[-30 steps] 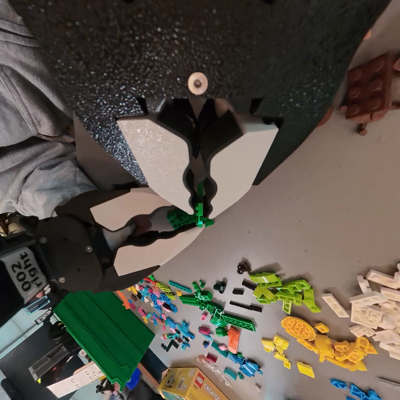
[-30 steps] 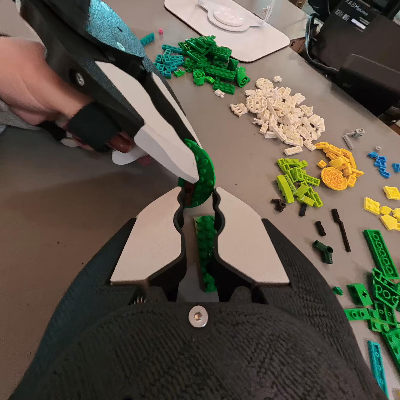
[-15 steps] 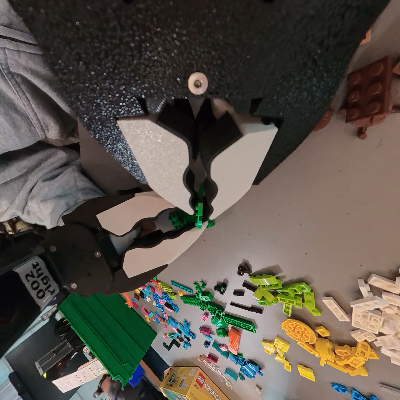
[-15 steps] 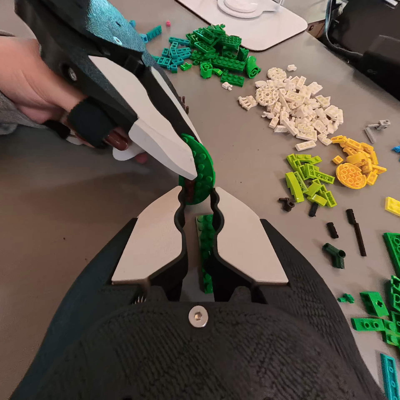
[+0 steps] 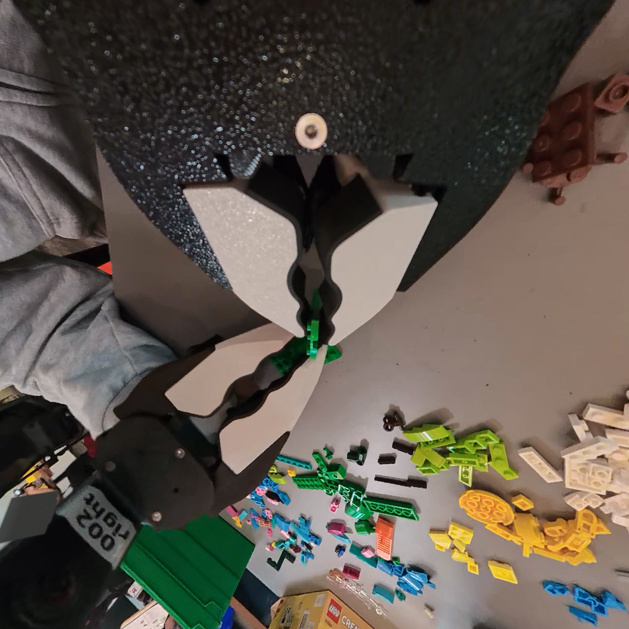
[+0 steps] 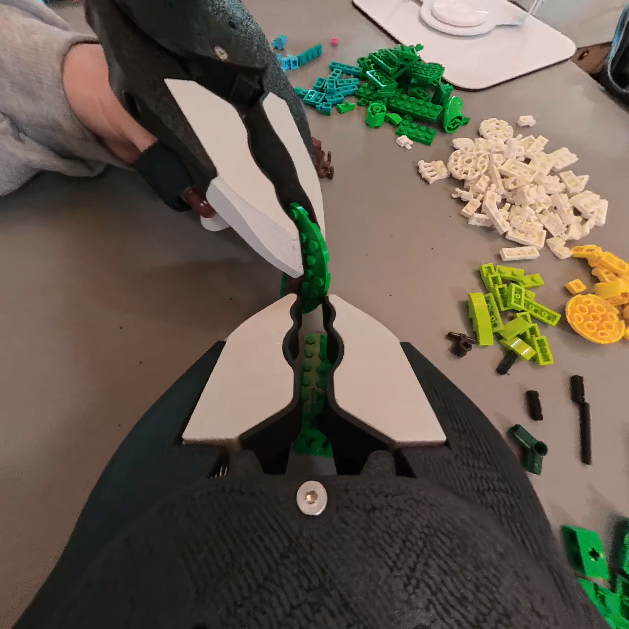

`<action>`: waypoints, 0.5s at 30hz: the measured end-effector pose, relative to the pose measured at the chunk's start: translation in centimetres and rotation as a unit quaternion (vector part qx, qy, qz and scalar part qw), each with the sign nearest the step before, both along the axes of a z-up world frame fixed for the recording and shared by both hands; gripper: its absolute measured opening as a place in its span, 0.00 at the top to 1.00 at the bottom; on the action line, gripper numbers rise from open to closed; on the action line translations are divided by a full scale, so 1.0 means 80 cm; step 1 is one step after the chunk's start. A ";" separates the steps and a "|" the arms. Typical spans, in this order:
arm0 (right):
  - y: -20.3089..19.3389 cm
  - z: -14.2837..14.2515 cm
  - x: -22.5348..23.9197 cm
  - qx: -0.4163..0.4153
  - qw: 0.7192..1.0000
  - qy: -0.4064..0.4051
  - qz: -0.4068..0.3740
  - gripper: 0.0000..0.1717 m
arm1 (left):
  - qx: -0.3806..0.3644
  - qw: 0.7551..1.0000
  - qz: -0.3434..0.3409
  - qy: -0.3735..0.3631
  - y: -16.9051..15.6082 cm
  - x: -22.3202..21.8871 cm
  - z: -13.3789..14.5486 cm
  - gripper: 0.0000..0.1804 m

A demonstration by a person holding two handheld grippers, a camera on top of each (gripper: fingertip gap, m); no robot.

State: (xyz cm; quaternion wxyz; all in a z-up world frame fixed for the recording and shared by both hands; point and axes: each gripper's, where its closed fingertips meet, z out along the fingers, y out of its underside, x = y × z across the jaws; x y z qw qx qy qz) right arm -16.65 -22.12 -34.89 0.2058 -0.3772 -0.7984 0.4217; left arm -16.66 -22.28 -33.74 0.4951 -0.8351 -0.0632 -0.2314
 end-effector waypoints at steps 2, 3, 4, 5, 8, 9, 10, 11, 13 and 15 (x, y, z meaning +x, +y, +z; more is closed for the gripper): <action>-0.001 0.000 -0.001 0.039 0.999 0.031 0.009 0.91 | -0.009 0.999 0.007 -0.049 -0.001 -0.001 -0.002 0.98; -0.002 0.002 0.000 0.067 0.996 0.062 0.021 0.86 | -0.016 0.996 -0.001 -0.083 -0.003 0.001 -0.004 0.98; -0.008 0.006 0.005 0.092 0.990 0.095 0.042 0.79 | -0.029 0.993 -0.014 -0.115 -0.005 0.005 -0.006 0.98; -0.015 0.010 0.011 0.113 0.983 0.127 0.064 0.77 | -0.043 0.988 -0.029 -0.142 -0.008 0.010 -0.008 0.98; -0.033 0.016 0.022 0.186 0.956 0.199 0.107 0.77 | -0.071 0.982 -0.054 -0.169 -0.014 0.021 -0.014 0.97; -0.035 0.014 0.023 0.215 0.947 0.211 0.113 0.77 | -0.082 0.979 -0.066 -0.174 -0.017 0.026 -0.016 0.97; -0.036 0.010 0.023 0.242 0.939 0.215 0.118 0.76 | -0.095 0.975 -0.080 -0.184 -0.020 0.033 -0.019 0.97; -0.039 0.008 0.025 0.254 0.934 0.216 0.128 0.76 | -0.106 0.971 -0.087 -0.194 -0.022 0.037 -0.021 0.97; -0.044 0.009 0.030 0.249 0.936 0.208 0.137 0.74 | -0.117 0.963 -0.112 -0.214 -0.027 0.045 -0.021 0.97; -0.046 0.008 0.036 0.225 0.946 0.185 0.139 0.73 | -0.116 0.961 -0.133 -0.212 -0.030 0.053 -0.020 0.97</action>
